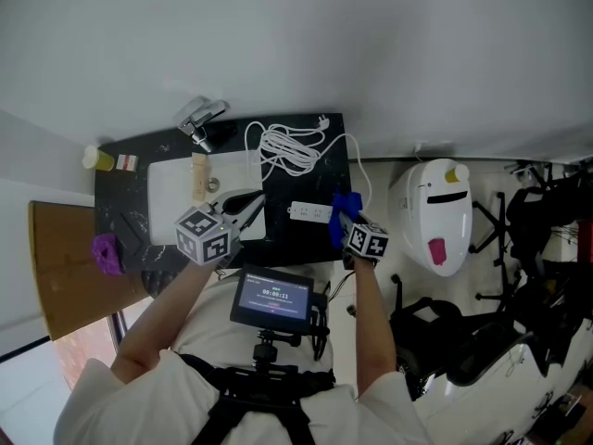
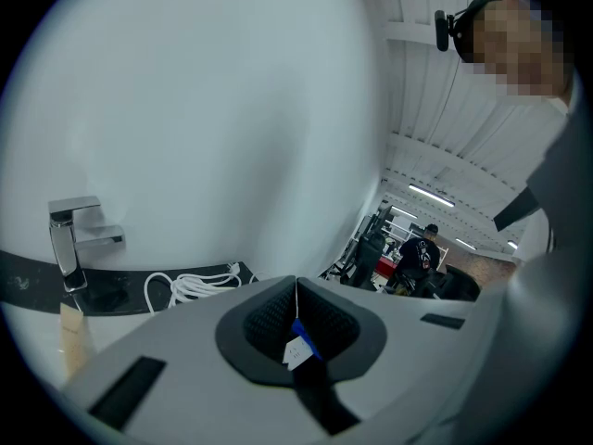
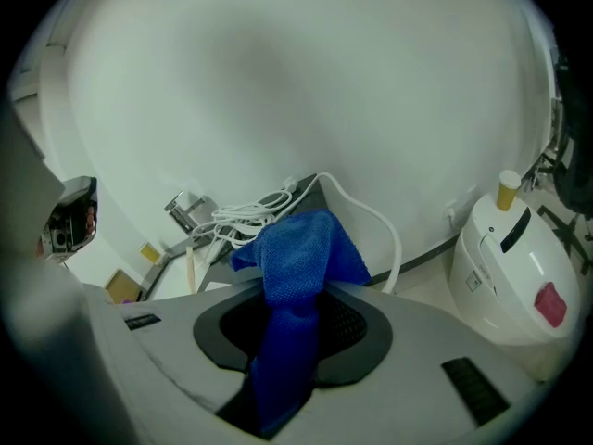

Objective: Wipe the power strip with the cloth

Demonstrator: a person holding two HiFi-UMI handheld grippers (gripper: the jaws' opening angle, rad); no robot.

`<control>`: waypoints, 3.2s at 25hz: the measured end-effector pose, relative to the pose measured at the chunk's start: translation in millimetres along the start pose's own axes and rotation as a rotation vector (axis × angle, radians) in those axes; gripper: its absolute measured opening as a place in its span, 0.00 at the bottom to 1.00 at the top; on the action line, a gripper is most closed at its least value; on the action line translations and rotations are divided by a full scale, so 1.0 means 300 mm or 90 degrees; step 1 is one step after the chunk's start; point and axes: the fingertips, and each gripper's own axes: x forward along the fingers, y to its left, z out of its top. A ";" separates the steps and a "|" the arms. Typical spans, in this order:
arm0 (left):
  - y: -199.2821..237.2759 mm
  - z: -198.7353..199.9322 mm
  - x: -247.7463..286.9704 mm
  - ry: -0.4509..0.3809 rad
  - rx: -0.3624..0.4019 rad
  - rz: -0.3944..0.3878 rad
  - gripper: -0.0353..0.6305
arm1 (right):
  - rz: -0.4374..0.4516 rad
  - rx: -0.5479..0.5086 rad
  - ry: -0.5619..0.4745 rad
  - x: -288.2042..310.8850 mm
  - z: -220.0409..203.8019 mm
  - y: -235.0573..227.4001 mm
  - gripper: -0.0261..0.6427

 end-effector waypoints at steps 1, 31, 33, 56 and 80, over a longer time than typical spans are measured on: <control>-0.003 -0.001 0.000 0.000 0.000 0.000 0.06 | -0.003 0.001 -0.002 -0.007 0.001 -0.009 0.19; -0.078 0.002 0.004 -0.010 0.003 -0.024 0.06 | -0.172 0.148 -0.145 -0.432 0.007 -0.342 0.19; -0.079 0.009 -0.004 -0.014 0.003 -0.026 0.06 | -0.156 0.142 -0.161 -0.445 0.038 -0.289 0.19; -0.090 -0.131 -0.163 -0.003 -0.001 -0.050 0.06 | -0.040 0.032 -0.306 -0.748 0.215 0.263 0.19; -0.665 -0.224 -0.210 -0.060 -0.012 -0.004 0.06 | 0.078 -0.040 -0.272 -1.225 -0.003 0.305 0.19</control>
